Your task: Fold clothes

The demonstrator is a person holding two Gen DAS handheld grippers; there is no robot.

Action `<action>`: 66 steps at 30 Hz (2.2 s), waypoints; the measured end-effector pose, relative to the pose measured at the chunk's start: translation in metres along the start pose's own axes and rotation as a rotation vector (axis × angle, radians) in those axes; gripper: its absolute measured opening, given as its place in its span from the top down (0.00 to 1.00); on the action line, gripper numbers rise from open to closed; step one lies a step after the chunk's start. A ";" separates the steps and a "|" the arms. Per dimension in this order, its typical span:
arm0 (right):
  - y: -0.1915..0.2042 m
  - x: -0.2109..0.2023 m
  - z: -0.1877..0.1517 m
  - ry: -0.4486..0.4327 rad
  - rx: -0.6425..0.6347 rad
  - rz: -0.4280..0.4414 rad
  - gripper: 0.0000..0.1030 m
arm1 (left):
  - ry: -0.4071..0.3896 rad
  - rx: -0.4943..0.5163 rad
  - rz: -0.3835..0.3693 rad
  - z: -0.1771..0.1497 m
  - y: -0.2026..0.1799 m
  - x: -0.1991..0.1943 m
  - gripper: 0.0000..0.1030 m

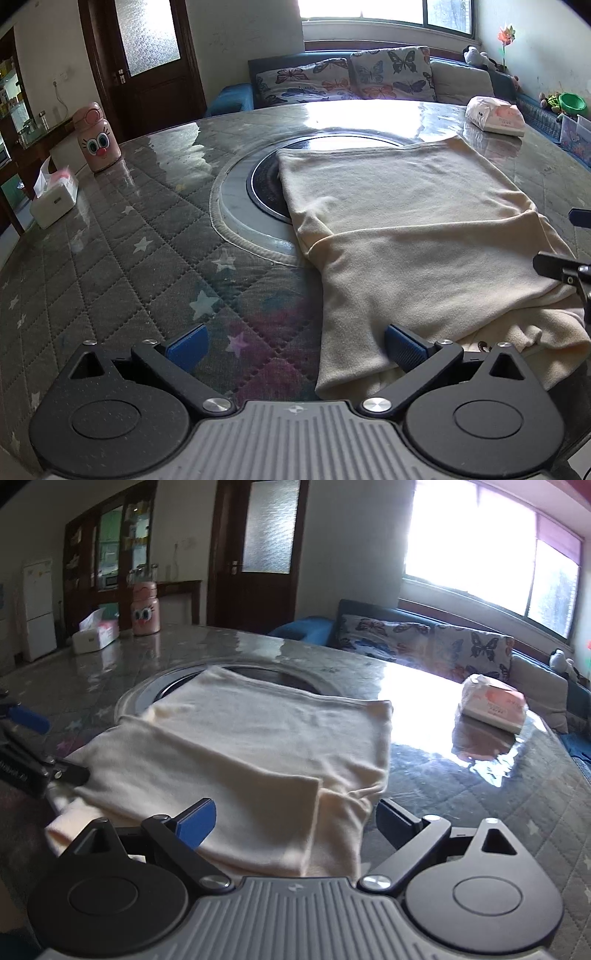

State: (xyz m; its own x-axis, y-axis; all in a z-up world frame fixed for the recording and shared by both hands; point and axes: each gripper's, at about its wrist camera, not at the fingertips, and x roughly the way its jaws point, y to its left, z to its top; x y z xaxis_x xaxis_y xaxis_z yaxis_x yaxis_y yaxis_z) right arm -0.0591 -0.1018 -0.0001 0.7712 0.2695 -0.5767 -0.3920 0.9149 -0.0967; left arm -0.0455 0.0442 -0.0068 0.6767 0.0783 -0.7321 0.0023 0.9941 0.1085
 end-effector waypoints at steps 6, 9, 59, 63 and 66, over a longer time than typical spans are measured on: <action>-0.004 0.003 -0.009 0.039 -0.008 -0.012 0.06 | 0.001 0.011 0.001 0.001 -0.001 0.000 0.00; -0.008 -0.002 -0.007 0.020 0.008 -0.015 0.05 | 0.000 0.022 0.004 0.001 -0.002 0.000 0.00; 0.034 -0.021 -0.014 0.015 -0.303 0.208 0.65 | -0.322 0.425 -0.477 0.006 -0.038 -0.021 0.90; 0.029 -0.016 -0.009 0.025 -0.260 0.243 0.81 | -0.323 0.454 -0.471 -0.007 -0.031 -0.028 0.79; 0.025 -0.017 -0.007 0.025 -0.228 0.249 0.84 | -0.340 0.501 -0.434 -0.023 -0.028 -0.034 0.59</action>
State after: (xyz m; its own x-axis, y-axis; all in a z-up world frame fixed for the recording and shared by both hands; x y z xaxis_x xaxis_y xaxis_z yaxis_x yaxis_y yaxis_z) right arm -0.0856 -0.0851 0.0017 0.6262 0.4666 -0.6246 -0.6711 0.7303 -0.1273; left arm -0.0854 0.0151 -0.0004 0.7286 -0.4221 -0.5394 0.6019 0.7704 0.2101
